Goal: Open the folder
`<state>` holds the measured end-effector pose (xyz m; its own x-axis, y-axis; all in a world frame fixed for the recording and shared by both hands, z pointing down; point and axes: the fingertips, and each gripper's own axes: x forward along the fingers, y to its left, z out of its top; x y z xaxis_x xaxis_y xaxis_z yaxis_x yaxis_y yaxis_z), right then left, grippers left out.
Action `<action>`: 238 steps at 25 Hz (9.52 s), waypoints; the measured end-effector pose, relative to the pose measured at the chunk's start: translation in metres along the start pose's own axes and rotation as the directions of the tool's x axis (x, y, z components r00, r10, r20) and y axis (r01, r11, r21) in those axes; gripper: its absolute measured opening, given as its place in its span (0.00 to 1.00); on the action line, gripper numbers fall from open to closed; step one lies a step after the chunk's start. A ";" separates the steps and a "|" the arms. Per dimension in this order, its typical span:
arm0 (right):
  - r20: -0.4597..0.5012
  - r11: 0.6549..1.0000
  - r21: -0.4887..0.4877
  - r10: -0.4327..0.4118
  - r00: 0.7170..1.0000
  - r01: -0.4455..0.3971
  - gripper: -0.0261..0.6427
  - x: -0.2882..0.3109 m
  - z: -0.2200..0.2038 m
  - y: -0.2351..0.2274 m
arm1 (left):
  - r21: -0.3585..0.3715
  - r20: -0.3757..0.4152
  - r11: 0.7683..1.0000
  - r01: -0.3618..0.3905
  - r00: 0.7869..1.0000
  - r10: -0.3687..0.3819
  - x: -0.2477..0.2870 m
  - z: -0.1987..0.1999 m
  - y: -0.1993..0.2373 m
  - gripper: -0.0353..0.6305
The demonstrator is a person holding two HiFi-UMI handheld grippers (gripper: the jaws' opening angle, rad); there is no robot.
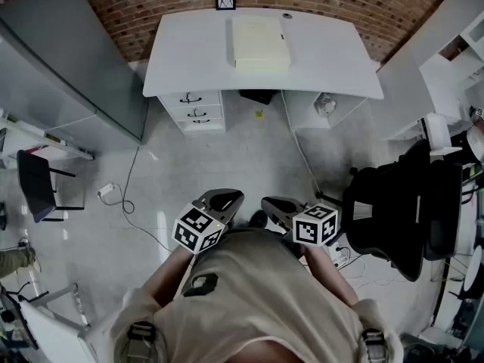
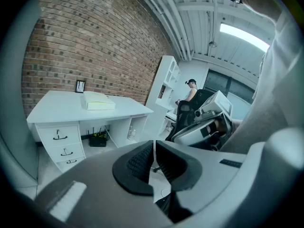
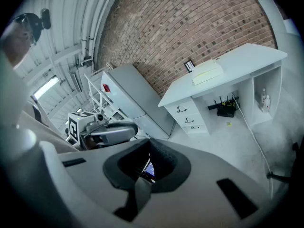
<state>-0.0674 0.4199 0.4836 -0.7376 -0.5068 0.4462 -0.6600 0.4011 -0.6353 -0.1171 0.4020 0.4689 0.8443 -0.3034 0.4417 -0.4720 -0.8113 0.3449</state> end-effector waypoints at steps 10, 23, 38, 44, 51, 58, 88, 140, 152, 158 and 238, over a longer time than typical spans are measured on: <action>0.033 0.997 -0.065 -0.035 0.999 0.037 0.05 0.010 0.003 0.019 | 0.009 0.082 0.996 -0.086 0.993 0.085 -0.036 0.014 0.036 0.08; 0.058 1.000 0.006 -0.023 0.998 0.022 0.05 0.000 0.004 -0.002 | 0.082 0.064 0.995 -0.047 0.997 0.042 -0.009 0.032 0.016 0.08; 0.143 0.999 0.044 -0.027 0.989 0.021 0.05 -0.045 0.024 -0.052 | 0.183 -0.008 0.983 0.027 1.000 -0.026 0.063 0.055 -0.030 0.08; 0.110 0.998 0.055 0.031 0.993 -0.037 0.05 -0.050 0.021 -0.068 | 0.190 -0.048 0.982 0.002 0.999 0.007 0.087 0.056 -0.042 0.08; 0.068 0.995 0.041 0.089 0.994 -0.092 0.05 -0.049 0.020 -0.073 | 0.167 -0.067 0.985 -0.040 0.996 0.051 0.098 0.055 -0.044 0.08; 0.053 0.996 0.044 0.072 0.996 -0.075 0.05 -0.049 0.024 -0.082 | 0.161 -0.050 0.986 -0.034 0.998 0.043 0.106 0.063 -0.039 0.08; -0.002 0.994 -0.012 -0.110 0.994 0.110 0.05 0.025 0.109 -0.109 | 0.079 0.056 0.997 0.013 0.998 -0.017 0.101 0.119 0.097 0.08; -0.036 0.998 0.036 -0.049 0.998 0.051 0.05 0.104 0.215 -0.176 | 0.091 0.019 0.994 -0.068 0.998 0.067 0.138 0.181 0.221 0.08; -0.049 0.999 0.014 0.041 0.998 -0.040 0.05 0.071 0.255 -0.230 | 0.125 0.031 0.945 -0.301 0.954 0.299 0.154 0.225 0.263 0.08; -0.076 0.997 -0.001 0.079 0.994 -0.080 0.05 0.053 0.264 -0.258 | 0.104 0.030 0.933 -0.343 0.939 0.342 0.184 0.234 0.254 0.08; -0.231 0.998 0.046 0.054 0.971 -0.045 0.05 0.129 0.379 -0.383 | 0.626 -0.440 0.778 -0.054 0.799 0.409 0.408 0.206 0.427 0.33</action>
<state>0.1444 -0.0880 0.5456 -0.7854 -0.2939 0.5447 -0.6189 0.3881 -0.6829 0.0777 -0.1713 0.6261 0.3703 -0.3543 0.8587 -0.2540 -0.9278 -0.2733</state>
